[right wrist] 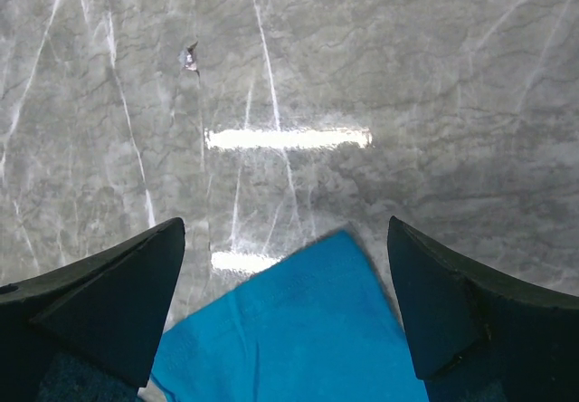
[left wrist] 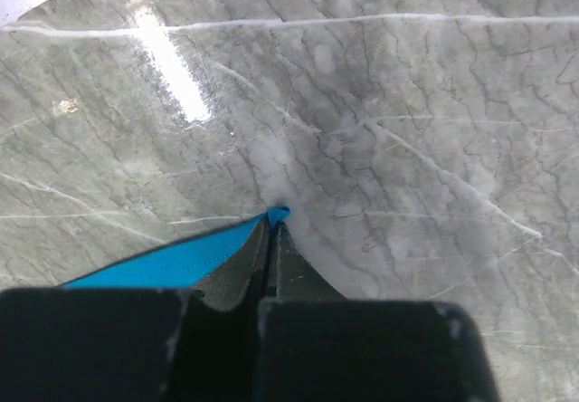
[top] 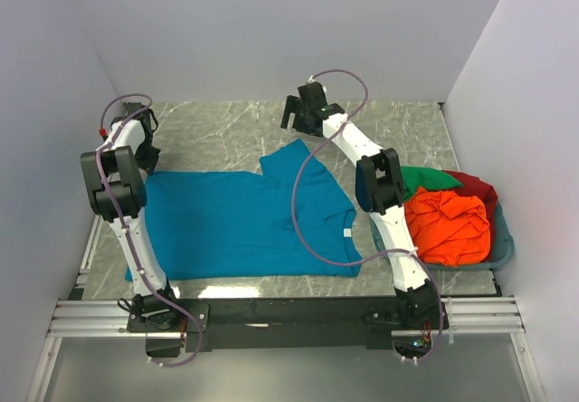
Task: Fold and stack the t-shirts
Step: Fold the tshirt
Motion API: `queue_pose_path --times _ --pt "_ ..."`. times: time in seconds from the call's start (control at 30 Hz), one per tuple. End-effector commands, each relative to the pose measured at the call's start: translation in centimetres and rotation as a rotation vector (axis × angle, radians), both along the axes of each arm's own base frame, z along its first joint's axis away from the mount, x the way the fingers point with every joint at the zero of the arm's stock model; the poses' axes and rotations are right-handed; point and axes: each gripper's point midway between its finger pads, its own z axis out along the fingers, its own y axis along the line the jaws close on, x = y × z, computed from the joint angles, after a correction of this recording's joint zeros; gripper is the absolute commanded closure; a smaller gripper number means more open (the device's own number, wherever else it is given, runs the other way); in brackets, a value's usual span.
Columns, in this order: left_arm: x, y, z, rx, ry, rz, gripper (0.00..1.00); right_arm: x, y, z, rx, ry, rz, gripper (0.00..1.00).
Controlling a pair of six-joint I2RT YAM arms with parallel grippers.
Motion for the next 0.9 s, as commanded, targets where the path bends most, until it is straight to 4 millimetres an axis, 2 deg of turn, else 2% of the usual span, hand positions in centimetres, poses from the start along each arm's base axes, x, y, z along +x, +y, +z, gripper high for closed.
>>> queue_pose_path --times 0.0,0.07,0.27,0.4,0.57,0.67,0.7,0.77,0.87 --pt "-0.6 -1.4 -0.8 -0.055 0.013 -0.022 0.99 0.5 0.4 -0.4 0.026 0.013 0.012 0.02" --pt "-0.7 -1.5 -0.7 -0.053 0.017 -0.017 0.99 0.1 0.1 -1.2 0.020 0.041 0.003 0.02" --pt "-0.6 -1.7 -0.4 -0.067 -0.001 -0.023 0.99 -0.9 1.1 -2.5 0.063 0.098 0.040 0.05" --pt "-0.6 -1.9 -0.5 -0.072 -0.001 -0.028 0.99 -1.4 1.4 -3.2 0.079 0.124 0.060 0.12" --pt "-0.6 -1.9 -0.5 -0.072 0.001 -0.032 0.99 -1.5 1.4 -2.8 0.074 0.117 0.063 0.25" --pt "-0.7 -2.0 -0.6 -0.074 0.000 -0.036 0.99 -1.4 1.3 -2.5 0.068 0.104 0.070 0.38" --pt "-0.7 -2.0 -0.6 -0.076 0.001 -0.041 0.99 -1.3 1.4 -2.3 0.073 0.098 0.080 0.47" --pt "-0.6 -2.2 -0.6 -0.084 -0.001 -0.052 0.99 -1.2 1.5 -2.2 0.066 0.086 0.097 0.55" --pt "-0.7 -2.1 -0.3 -0.081 -0.005 -0.050 0.99 -1.0 1.4 -2.1 0.054 0.076 0.101 0.73"
